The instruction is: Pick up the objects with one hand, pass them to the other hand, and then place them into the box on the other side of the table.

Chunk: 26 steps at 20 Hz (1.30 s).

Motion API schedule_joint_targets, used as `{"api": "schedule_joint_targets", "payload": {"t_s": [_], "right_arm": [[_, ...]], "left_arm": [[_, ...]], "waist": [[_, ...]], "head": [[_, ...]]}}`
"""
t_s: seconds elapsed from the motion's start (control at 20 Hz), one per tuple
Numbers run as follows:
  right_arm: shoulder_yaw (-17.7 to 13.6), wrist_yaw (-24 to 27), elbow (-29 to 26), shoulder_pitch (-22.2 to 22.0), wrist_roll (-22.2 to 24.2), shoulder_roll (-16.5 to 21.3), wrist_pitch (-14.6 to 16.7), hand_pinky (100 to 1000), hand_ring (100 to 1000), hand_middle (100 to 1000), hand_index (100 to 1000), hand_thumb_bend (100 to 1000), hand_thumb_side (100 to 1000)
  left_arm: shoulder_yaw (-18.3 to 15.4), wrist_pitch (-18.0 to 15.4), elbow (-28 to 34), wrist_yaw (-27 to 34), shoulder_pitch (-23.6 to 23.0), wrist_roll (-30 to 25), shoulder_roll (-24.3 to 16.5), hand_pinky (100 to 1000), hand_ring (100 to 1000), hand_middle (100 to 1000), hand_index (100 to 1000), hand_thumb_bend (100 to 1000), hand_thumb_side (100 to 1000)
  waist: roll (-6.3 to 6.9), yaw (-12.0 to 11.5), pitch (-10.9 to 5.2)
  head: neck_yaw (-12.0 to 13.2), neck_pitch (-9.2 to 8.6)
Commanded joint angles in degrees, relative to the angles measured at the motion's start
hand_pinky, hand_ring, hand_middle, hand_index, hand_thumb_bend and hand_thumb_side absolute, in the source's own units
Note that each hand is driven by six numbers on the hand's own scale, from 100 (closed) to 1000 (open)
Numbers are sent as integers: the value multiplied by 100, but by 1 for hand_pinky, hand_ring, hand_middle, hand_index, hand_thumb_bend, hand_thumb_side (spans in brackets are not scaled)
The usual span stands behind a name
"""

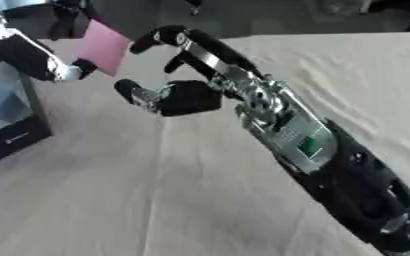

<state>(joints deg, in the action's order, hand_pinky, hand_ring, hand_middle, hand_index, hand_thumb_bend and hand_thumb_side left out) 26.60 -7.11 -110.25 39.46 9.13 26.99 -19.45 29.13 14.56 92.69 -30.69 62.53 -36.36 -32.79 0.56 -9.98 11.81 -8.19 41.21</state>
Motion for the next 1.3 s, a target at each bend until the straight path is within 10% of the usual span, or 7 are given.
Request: {"api": "schedule_joint_targets", "payload": {"t_s": [0.05, 0.5, 0.9, 1.3], "right_arm": [[-36, 31, -120, 79, 22, 32, 32, 725, 963, 802, 816, 349, 448], [-38, 276, -171, 81, -174, 74, -18, 724, 966, 807, 816, 325, 462], [-86, 263, -352, 54, -204, 148, -84, 726, 966, 808, 813, 324, 441], [-183, 541, -370, 30, -472, 167, -198, 718, 965, 804, 790, 279, 421]], "left_arm": [[-105, 32, 3, 38, 86, 108, -125, 745, 542, 227, 297, 100, 194], [-182, 147, 47, 109, -18, 176, -286, 742, 532, 220, 298, 100, 191], [-1045, 706, -158, -77, -645, 1107, -786, 744, 532, 226, 287, 100, 185], [-1752, 746, -1202, -1250, -1426, 1295, -1446, 726, 560, 248, 335, 100, 131]], "waist": [[-63, -4, -62], [-52, 7, -53], [-56, 29, -59], [-65, 24, -31]], "head": [[28, -24], [200, -32], [820, -156], [698, -174]]}}
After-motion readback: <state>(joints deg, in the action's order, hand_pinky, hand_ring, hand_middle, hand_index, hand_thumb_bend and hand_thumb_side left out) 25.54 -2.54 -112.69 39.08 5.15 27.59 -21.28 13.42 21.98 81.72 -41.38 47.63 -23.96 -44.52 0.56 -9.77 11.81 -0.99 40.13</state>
